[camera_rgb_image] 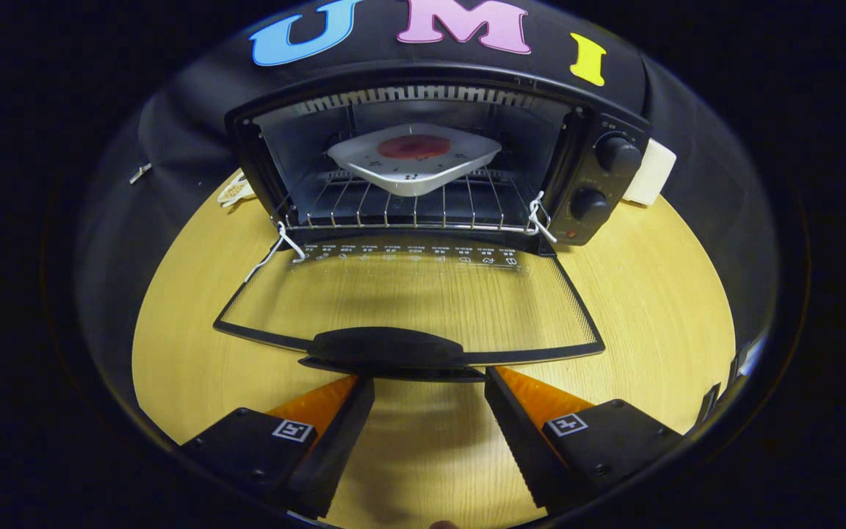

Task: Open the toaster oven, put the food inside, and close the toaster oven door.

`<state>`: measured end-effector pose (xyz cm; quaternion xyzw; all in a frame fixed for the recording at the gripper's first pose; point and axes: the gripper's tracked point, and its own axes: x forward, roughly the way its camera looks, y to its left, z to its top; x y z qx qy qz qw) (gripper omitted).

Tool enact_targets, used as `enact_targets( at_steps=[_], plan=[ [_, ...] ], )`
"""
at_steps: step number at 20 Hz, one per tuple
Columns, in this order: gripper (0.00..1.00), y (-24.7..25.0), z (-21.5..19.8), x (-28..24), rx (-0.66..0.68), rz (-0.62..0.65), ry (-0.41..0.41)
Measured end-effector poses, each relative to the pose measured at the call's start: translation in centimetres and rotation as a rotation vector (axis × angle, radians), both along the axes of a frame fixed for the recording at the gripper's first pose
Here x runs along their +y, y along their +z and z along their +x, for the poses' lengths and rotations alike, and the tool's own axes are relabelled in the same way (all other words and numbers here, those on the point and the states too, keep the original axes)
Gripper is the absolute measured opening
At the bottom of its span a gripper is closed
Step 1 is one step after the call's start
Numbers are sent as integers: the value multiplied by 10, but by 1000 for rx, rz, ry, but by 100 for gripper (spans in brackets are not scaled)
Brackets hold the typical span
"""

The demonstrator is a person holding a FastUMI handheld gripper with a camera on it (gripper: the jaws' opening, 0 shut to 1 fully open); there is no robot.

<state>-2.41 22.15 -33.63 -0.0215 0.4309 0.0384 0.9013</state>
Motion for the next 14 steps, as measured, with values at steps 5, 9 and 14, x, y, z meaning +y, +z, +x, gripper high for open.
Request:
enact_targets(
  at_steps=[5,9,14],
  plan=[
    [99,28,-1,5,-55,89,-15],
    [99,66,15,6,-159,170,-68],
    [99,140,35,-13,-345,177,-67]
  ],
)
